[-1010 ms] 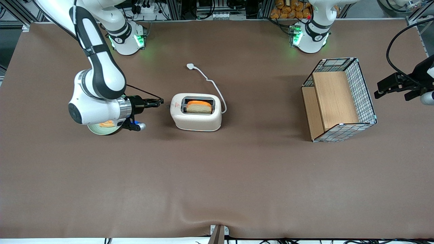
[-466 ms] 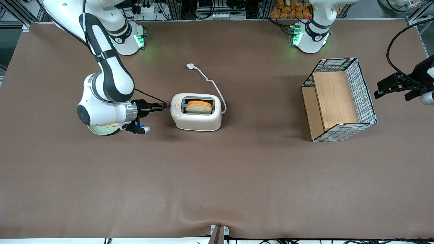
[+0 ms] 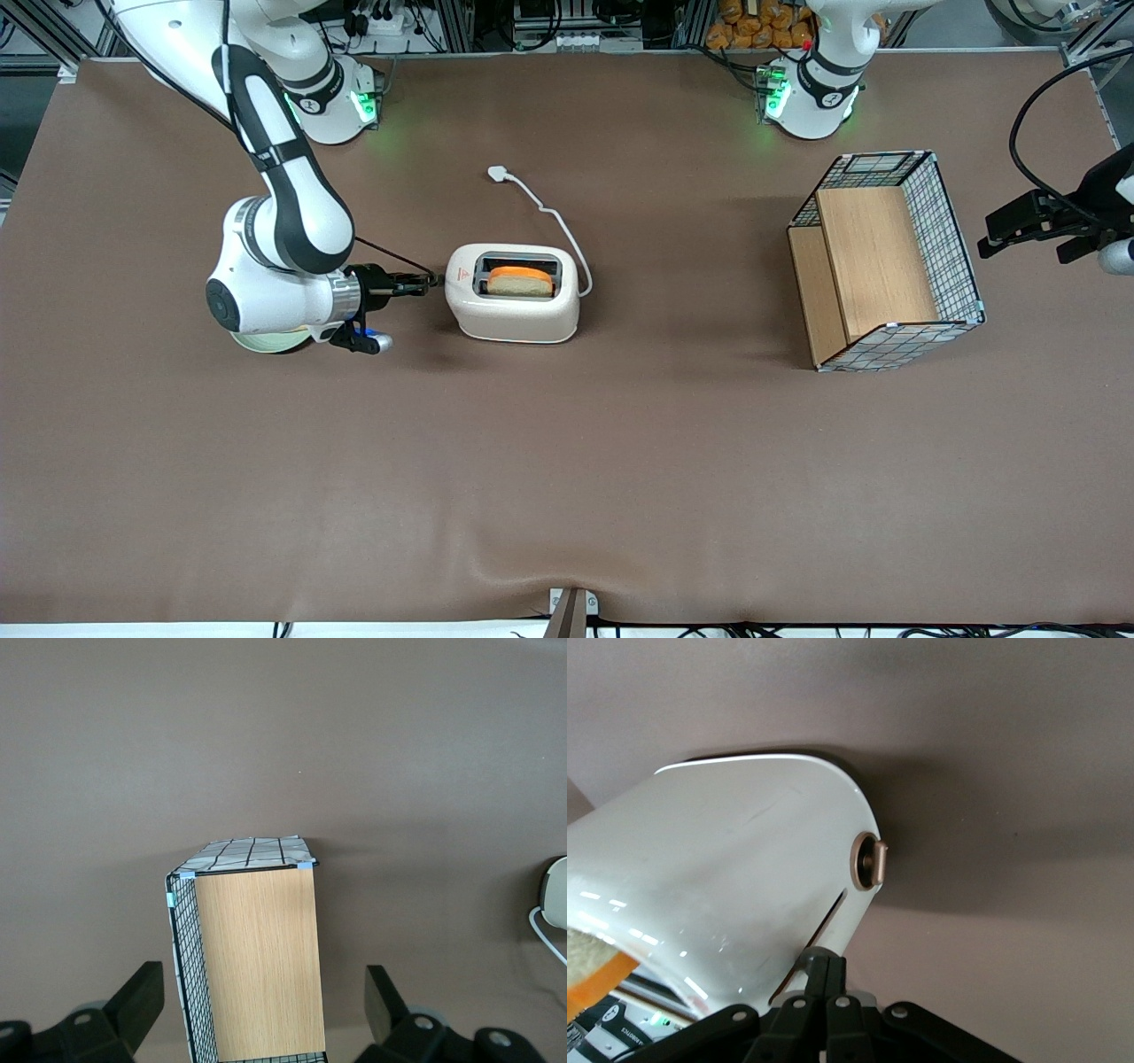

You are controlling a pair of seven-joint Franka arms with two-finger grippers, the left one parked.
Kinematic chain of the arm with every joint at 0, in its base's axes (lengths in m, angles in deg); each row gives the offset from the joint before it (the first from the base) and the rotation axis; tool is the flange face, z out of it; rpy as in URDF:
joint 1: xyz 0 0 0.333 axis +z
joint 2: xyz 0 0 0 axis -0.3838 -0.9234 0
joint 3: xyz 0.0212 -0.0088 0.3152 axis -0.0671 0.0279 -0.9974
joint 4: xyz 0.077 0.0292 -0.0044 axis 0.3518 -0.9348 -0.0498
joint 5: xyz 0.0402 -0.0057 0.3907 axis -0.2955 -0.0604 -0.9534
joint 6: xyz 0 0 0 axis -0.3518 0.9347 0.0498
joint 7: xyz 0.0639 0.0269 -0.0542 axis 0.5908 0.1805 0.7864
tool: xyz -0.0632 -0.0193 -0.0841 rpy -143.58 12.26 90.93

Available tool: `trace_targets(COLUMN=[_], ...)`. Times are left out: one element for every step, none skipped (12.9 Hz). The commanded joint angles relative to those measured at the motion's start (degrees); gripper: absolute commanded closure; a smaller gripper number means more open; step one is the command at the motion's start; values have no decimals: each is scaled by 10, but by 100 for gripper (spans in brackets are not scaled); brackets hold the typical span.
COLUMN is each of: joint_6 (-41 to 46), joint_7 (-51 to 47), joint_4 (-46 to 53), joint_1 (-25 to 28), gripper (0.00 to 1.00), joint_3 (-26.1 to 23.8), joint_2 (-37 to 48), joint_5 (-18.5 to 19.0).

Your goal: Press toaster button with right arm

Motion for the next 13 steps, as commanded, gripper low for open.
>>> trace_targets(joint_6=[-20, -23, -27, -32, -35, -42, -49, -56, -66, -74, -79, -83, -85], joint_7=[7, 7, 7, 8, 8, 8, 8, 8, 8, 8, 11, 19, 20], joint_4=[-5, -5, -5, -5, -5, -6, -6, -6, -9, -11, -11, -11, -13], joint_1=[11, 12, 13, 14, 16, 21, 25, 29, 33, 35, 37, 37, 37], gripper=[100, 100, 100, 100, 100, 100, 100, 100, 100, 100, 100, 100, 100], joint_3=[3, 3, 3, 3, 3, 3, 3, 3, 3, 2, 2, 2, 2], joint_2=[-13, -14, -19, -23, -28, -30, -35, -40, -44, -47, -52, -55, -55], joint_5=[-17, -17, -17, -17, -17, -17, -17, -17, -17, -17, -17, -17, -17])
